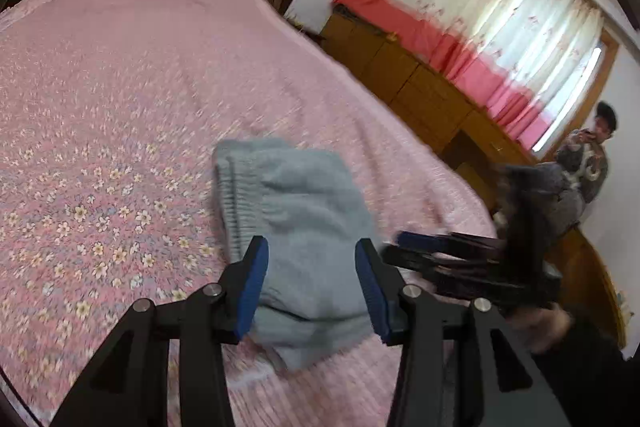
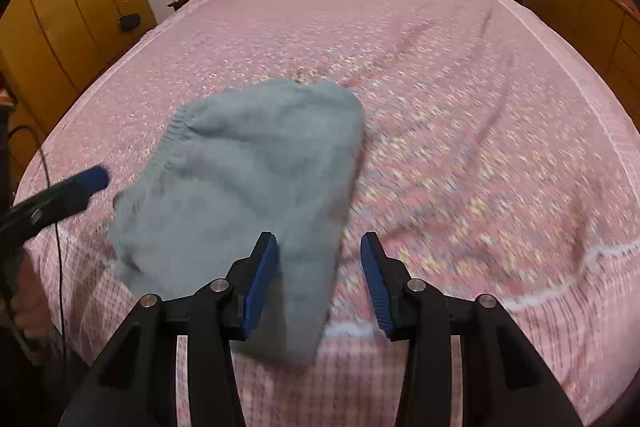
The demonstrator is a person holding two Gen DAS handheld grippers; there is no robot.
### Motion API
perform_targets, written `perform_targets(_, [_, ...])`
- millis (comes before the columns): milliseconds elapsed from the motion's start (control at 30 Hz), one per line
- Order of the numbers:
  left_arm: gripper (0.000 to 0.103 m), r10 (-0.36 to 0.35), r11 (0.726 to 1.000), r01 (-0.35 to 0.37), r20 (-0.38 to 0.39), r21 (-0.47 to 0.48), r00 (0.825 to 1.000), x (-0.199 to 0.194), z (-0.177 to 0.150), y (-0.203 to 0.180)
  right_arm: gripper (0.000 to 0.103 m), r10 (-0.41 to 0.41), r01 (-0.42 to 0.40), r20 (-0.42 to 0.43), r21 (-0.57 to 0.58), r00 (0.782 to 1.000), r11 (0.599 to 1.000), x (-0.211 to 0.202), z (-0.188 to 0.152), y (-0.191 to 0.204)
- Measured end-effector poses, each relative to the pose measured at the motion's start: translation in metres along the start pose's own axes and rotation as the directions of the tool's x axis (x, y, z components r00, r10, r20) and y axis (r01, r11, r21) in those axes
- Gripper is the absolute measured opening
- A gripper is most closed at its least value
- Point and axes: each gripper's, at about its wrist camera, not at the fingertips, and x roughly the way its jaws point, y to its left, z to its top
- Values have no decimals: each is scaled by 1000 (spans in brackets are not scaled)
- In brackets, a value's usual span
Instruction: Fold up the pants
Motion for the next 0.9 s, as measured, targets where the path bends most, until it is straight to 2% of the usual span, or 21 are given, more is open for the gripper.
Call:
perform_targets(100, [49, 53, 997, -59, -101, -53, 993, 30, -13, 22, 54, 11, -11, -42, -1, 999, 1000, 6, -13, -9])
perform_targets(133, [51, 28, 996, -38, -111, -81, 993, 28, -15, 28, 55, 25, -24, -45, 16, 999, 1000, 8, -16, -13])
perform_targets(167, [52, -21, 991, 10, -85, -132, 996, 23, -22, 39, 57, 55, -53, -50, 47, 997, 998, 8, -19, -18])
perform_targets(333, [52, -67, 985, 56, -67, -160, 996, 0, -18, 47, 59, 72, -68, -60, 58, 996, 996, 7, -20, -26])
perform_targets(367, [52, -102, 979, 93, -43, -179, 994, -7, -12, 50, 59, 88, -83, -54, 83, 995, 993, 4, -20, -28])
perform_targets(433, [54, -192, 953, 187, 0, -239, 981, -19, 2, 60, 59, 176, -167, -35, 183, 984, 969, 0, -20, -42])
perform_targets(467, [60, -281, 911, 276, 30, -306, 959, -19, 10, 71, 59, 233, -221, -20, 240, 972, 945, -2, -22, -52])
perform_targets(533, [73, -334, 870, 325, 40, -370, 942, -10, 22, 85, 61, 269, -257, -1, 289, 963, 922, 0, -20, -60])
perform_targets(633, [76, -307, 875, 269, -30, -403, 951, 14, 40, 99, 62, 234, -230, 16, 275, 972, 934, 7, -12, -68])
perform_targets(700, [79, -332, 857, 267, -77, -440, 940, 29, 46, 109, 63, 258, -257, 34, 284, 965, 924, 11, -9, -72])
perform_targets(800, [81, -330, 856, 252, -101, -450, 939, 47, 55, 113, 66, 272, -272, 41, 296, 961, 915, 24, -2, -75])
perform_targets(867, [87, -347, 850, 262, -114, -457, 931, 60, 62, 109, 67, 276, -274, 38, 309, 961, 911, 30, -1, -68])
perform_targets(900, [88, -346, 858, 258, -130, -444, 929, 64, 65, 106, 68, 287, -287, 48, 313, 957, 905, 31, 1, -67])
